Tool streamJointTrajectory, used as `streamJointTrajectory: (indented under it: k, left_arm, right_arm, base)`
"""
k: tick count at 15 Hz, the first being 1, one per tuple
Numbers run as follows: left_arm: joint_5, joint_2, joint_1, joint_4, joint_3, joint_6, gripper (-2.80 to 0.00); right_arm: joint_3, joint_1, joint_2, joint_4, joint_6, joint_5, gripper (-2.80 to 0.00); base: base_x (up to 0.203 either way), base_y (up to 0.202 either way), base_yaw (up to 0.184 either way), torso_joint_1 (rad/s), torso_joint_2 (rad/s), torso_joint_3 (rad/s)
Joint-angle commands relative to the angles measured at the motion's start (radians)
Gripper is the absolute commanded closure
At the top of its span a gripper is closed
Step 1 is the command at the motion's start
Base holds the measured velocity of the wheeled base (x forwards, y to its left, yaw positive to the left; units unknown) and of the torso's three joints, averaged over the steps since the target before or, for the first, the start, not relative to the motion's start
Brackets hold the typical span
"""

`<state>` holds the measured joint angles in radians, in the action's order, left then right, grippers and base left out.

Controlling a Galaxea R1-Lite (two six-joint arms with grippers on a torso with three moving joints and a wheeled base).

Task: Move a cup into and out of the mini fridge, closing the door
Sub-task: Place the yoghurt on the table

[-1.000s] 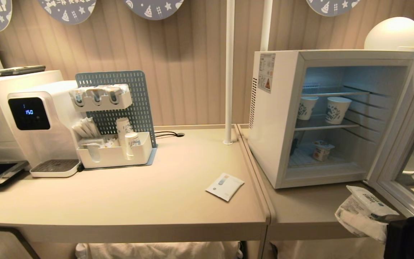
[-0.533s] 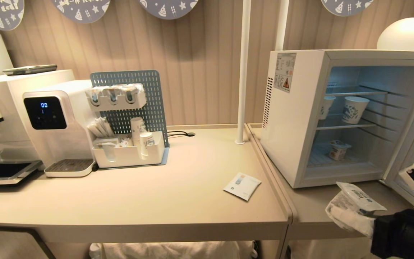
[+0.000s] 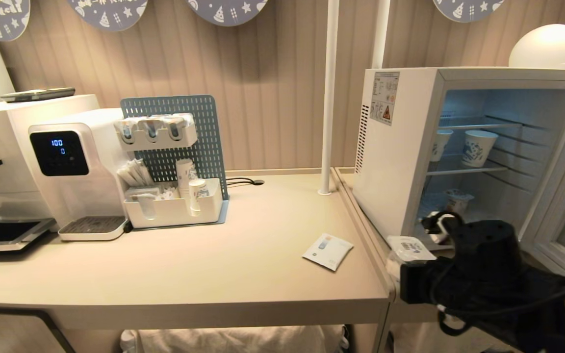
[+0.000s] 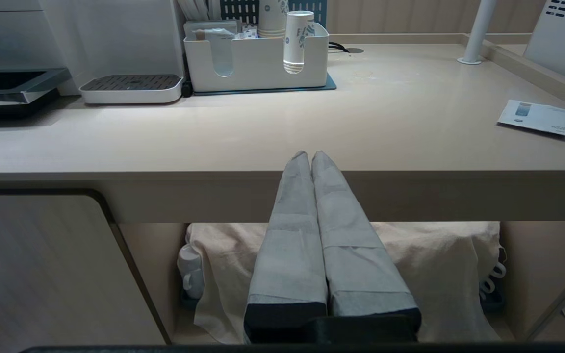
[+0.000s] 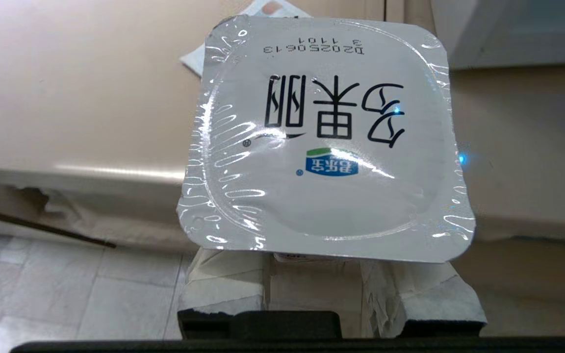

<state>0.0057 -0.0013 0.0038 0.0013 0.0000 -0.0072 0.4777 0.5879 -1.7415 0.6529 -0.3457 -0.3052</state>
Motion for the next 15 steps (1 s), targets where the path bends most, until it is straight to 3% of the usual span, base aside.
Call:
streamJointTrajectory:
  k: [1, 4, 8, 10, 15]
  left_arm:
    - [0.0, 0.001, 0.001, 0.0, 0.002, 0.0, 0.0]
    - [0.001, 0.001, 0.001, 0.0, 0.002, 0.0, 0.0]
    - [0.0, 0.001, 0.001, 0.0, 0.002, -0.002, 0.0]
    - [0.001, 0.001, 0.001, 0.0, 0.002, -0.002, 0.0]
    - [0.002, 0.001, 0.001, 0.0, 0.002, -0.002, 0.0]
  right_arm:
    - [0.052, 0.006, -0.24, 0.111, 0.031, -0.013, 0.0]
    - [0.164, -0.036, -0.41, 0.194, 0.064, -0.021, 0.0]
    - [0.292, -0.144, -0.507, 0.207, 0.095, 0.038, 0.0]
    - [0.312, -0.156, -0.55, 0.206, 0.099, 0.088, 0.0]
    - [0.326, -0.147, -0.602, 0.233, 0.146, 0.083, 0.0]
  base:
    - [0.0, 0.0, 0.0, 0.0, 0.0, 0.0]
    - [0.0, 0.0, 0.0, 0.0, 0.0, 0.0]
    - [0.0, 0.0, 0.0, 0.0, 0.0, 0.0]
    - [0.0, 0.0, 0.0, 0.0, 0.0, 0.0]
    - [0.0, 0.0, 0.0, 0.0, 0.01, 0.001]
